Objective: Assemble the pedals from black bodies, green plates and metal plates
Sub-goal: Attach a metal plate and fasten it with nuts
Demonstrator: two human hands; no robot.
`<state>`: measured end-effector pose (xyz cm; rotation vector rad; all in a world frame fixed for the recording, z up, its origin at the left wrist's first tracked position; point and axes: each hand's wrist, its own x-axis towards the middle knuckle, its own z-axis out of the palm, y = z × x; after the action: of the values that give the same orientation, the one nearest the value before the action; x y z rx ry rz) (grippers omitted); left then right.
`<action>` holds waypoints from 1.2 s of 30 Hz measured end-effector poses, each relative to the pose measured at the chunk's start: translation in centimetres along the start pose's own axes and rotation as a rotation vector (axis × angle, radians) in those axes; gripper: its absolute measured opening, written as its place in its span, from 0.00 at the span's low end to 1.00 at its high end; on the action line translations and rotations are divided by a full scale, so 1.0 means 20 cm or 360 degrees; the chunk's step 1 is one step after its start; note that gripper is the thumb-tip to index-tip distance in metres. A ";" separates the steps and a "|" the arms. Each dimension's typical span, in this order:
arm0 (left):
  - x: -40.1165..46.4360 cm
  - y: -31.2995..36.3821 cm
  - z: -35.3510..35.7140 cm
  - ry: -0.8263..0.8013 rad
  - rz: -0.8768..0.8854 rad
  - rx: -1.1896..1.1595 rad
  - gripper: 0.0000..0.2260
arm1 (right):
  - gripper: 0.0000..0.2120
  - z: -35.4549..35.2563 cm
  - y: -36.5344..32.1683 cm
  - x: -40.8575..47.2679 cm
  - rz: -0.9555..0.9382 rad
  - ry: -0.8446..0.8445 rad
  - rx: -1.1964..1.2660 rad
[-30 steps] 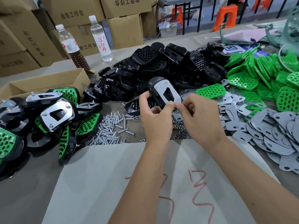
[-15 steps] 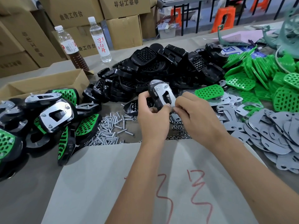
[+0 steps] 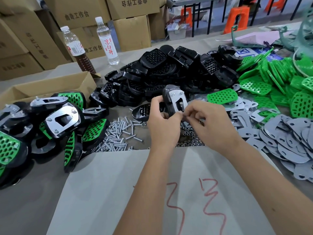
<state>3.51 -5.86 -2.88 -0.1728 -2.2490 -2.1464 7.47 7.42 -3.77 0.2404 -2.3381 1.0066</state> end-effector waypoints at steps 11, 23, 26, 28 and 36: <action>0.03 0.00 -0.04 0.0035 0.0077 0.0125 0.20 | 0.15 0.01 0.00 0.00 -0.0102 0.0040 -0.0016; 0.06 0.01 -0.09 0.0240 -0.0243 -0.0288 0.16 | 0.05 0.07 -0.05 0.01 0.0275 -0.0410 -0.0541; 0.08 0.02 -0.10 0.0205 -0.0399 -0.0531 0.12 | 0.05 0.08 -0.07 0.03 0.0326 -0.0447 -0.0513; 0.10 0.03 -0.10 0.0136 -0.0554 -0.0710 0.09 | 0.07 0.08 -0.08 0.03 0.0328 -0.0476 -0.0506; 0.11 0.05 -0.13 -0.0121 -0.0868 -0.1035 0.05 | 0.05 0.04 -0.04 0.02 0.0411 0.0049 -0.0109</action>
<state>1.33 -8.26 -1.55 0.4044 -1.6658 -3.1342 7.16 6.32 -3.53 -0.1062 -2.4123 1.0387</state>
